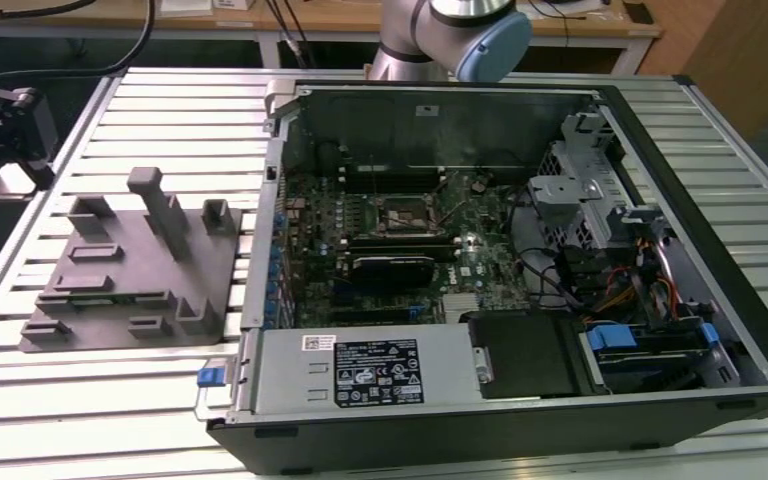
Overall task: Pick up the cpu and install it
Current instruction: 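Pick up the cpu and move it towards the insertion slot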
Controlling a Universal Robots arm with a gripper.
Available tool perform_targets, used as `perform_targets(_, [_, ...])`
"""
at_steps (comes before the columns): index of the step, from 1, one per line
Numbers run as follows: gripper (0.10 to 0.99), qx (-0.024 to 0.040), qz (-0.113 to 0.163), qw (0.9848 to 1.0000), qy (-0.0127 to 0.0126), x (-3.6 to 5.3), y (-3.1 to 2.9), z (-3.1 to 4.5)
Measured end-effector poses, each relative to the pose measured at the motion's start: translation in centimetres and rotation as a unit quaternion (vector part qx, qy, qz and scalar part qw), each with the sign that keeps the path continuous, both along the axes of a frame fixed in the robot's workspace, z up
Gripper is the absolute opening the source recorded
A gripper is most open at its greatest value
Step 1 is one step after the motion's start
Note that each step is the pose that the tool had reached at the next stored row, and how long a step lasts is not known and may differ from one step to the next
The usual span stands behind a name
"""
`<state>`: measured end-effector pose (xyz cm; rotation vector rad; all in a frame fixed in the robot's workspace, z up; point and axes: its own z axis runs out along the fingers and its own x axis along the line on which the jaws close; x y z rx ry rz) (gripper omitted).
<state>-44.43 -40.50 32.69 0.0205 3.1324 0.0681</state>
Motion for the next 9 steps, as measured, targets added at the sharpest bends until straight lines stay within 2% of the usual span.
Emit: perform_targets(9, [0.541,0.0003,0.0,1.0,-0.0003,0.0,0.0,1.02])
